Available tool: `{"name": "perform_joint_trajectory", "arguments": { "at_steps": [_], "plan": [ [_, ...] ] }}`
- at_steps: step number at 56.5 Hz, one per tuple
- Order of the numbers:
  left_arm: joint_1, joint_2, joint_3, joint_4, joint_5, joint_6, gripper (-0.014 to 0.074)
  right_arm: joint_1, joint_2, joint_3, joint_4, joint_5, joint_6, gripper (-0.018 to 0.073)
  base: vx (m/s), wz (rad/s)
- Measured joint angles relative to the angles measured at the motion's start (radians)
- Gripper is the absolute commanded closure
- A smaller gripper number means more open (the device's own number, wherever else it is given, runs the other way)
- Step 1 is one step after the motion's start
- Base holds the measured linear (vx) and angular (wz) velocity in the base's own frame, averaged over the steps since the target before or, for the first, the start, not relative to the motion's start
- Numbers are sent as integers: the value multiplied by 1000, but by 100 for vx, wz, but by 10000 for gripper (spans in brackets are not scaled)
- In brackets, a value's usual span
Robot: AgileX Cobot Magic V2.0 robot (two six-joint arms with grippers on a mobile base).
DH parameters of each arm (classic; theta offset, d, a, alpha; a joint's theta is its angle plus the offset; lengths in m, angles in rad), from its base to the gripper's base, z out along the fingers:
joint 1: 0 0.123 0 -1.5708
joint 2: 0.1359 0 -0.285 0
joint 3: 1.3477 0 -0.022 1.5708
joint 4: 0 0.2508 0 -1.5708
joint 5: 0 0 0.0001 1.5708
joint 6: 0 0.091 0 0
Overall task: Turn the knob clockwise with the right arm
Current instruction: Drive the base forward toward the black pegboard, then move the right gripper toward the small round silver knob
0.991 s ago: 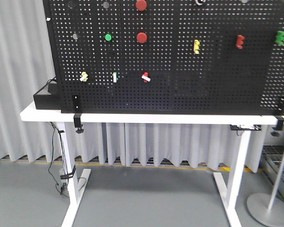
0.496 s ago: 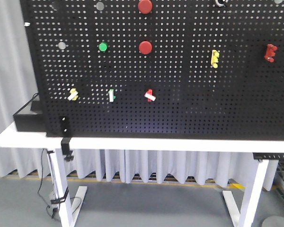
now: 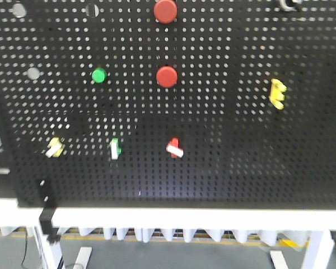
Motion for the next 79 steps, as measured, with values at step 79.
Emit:
{"name": "perform_joint_trajectory", "arguments": {
  "at_steps": [79],
  "plan": [
    [0,0,0,0,0,0,603,0,0,0,0,1,0,566,14,-2]
  ]
}}
